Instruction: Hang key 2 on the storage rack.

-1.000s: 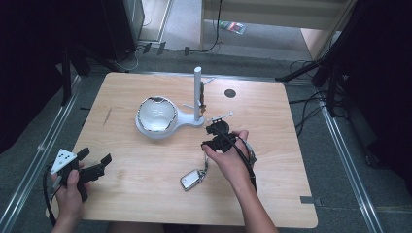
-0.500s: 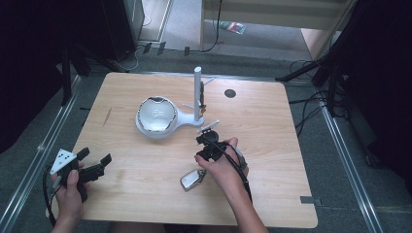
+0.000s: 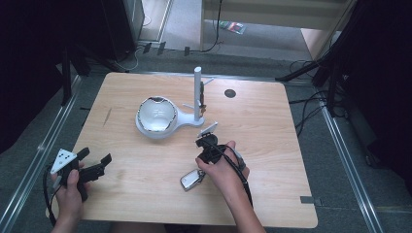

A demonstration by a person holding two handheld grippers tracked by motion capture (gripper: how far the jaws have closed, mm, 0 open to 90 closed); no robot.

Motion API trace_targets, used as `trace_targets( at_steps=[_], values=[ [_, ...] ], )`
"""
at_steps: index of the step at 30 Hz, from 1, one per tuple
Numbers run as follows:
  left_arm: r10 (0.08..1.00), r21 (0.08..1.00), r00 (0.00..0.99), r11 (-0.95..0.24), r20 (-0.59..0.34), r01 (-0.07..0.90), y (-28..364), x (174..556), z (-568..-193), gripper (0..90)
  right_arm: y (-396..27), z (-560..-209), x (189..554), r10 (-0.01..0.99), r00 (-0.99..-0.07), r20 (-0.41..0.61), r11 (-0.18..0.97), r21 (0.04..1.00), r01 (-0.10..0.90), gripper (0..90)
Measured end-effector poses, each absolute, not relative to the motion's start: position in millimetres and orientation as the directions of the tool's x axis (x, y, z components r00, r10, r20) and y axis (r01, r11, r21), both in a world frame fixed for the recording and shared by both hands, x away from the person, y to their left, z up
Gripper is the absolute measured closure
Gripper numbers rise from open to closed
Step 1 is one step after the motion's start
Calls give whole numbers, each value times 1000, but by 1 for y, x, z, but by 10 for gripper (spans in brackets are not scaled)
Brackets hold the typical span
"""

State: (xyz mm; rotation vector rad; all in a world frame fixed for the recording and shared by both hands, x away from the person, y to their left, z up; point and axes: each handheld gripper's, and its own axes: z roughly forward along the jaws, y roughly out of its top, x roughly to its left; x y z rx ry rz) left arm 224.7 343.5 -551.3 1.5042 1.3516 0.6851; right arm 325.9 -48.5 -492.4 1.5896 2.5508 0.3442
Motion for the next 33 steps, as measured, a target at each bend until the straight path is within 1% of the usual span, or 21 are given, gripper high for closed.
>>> trace_targets(
  at_steps=[3,5,11,15,22,28,33],
  values=[
    [956,907,227,80,-188,414,344,225,-551,79,-48,-496,327,898,-437,42,418,223,881,626],
    [956,907,227,79,-187,414,343,225,-551,78,-48,-497,327,899,-435,42,417,217,882,636],
    [955,907,228,79,-187,414,344,225,-551,78,-47,-504,328,898,-437,45,423,181,888,710],
    [956,907,227,79,-187,415,344,225,-551,78,-46,-506,326,893,-448,45,434,177,883,740],
    [955,906,229,77,-186,416,343,225,-551,78,-43,-508,325,887,-461,6,453,176,874,816],
    [956,906,228,77,-186,415,343,225,-551,78,-42,-508,323,879,-477,-11,471,182,863,829],
    [955,906,230,77,-186,416,344,225,-551,78,-42,-505,320,871,-491,-3,480,216,850,831]
  ],
)
